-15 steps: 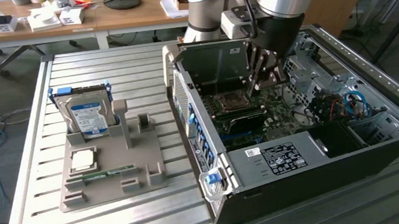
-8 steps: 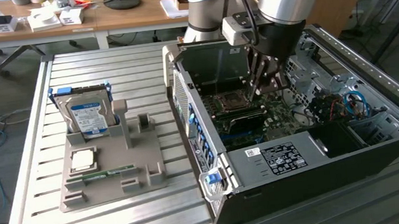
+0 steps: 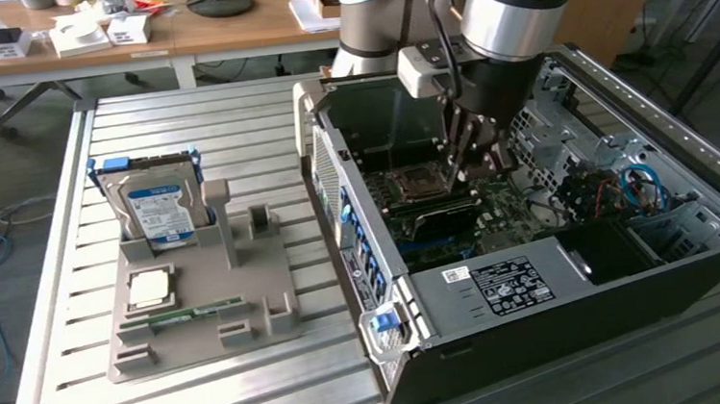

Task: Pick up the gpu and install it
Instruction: 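Press down on the gpu until it lock into place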

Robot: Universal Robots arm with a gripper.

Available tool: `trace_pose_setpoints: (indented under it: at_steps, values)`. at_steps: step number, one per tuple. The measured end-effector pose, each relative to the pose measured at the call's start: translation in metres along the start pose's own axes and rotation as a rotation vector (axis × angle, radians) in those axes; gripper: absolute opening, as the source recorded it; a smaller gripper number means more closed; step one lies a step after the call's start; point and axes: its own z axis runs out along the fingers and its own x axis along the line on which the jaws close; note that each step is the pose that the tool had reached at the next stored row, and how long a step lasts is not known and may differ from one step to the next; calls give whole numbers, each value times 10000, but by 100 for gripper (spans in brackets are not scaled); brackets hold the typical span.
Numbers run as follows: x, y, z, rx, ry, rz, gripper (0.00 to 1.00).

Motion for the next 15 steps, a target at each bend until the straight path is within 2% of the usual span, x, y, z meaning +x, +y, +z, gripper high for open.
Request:
trace_pose_setpoints:
  at_steps: [8,15]
  values:
    - [6,19,146,0,1,5,11]
    - [6,30,172,1,-3,9,11]
